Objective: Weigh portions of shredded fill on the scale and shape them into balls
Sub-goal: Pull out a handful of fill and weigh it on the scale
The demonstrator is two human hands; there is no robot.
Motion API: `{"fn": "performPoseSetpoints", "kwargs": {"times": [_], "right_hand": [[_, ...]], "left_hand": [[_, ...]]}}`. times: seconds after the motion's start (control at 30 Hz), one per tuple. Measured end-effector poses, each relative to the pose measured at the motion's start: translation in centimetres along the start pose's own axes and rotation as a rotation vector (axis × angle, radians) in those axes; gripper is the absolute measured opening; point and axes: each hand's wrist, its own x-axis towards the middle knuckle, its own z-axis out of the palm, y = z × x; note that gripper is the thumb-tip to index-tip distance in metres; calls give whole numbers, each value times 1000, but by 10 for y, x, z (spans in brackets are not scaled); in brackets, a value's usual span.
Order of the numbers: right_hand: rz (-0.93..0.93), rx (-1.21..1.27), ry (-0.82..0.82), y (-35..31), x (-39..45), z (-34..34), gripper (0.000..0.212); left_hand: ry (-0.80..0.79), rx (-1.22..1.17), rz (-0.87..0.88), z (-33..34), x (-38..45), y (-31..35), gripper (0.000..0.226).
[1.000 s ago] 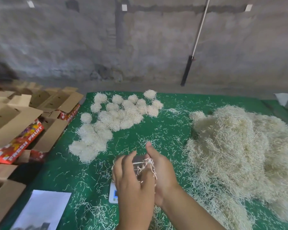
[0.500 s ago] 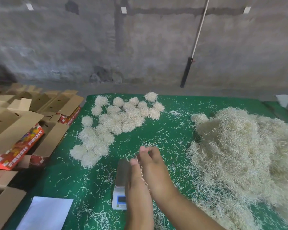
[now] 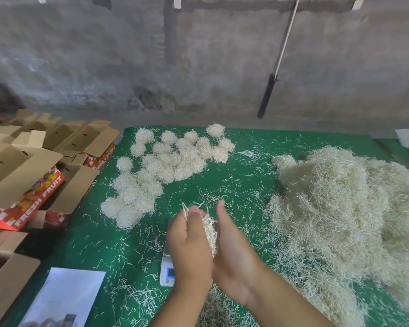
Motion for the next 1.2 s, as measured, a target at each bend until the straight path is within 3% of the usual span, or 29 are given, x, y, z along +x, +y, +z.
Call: {"fn": "performPoseSetpoints", "kwargs": {"times": [0.13,0.23,0.33,0.47,0.6,0.73,0.83,0.9,1.0,1.1,1.2], "right_hand": [[46,128,-37,1,-5,-3,69],[90,195,-13,11,-1,-8,69],[35,201,11,12,1,-13,61],[-30,-28,126,19,14,-32,51],[57,-108,197,16,24,-50,50],[193,-116,170,28,31,-77,76],[338,-116,205,48,35,-96,97],[343,-96,171,58,38,-107,93],[349,-116,229,65,39,-126,91],[365,-125,356,78,31,-161,82],[407,-86,462,94,15,-202,72]], "left_hand": [[-173,114,49,-3,-13,-3,36],[-316,510,288,-3,-20,-17,52],[-371,744,320,-3,-21,-21,59],[-484,612,167,-12,-27,-39,70],[-643,695,377,-35,-42,-55,58],[-874,866,425,-55,-38,-76,80],[-975,904,440,-58,-28,-92,81],[-977,855,352,-58,-21,-104,76],[-852,808,139,-55,13,-128,67],[-688,843,87,-49,66,-163,67],[-648,933,63,-34,108,-196,66]]}}
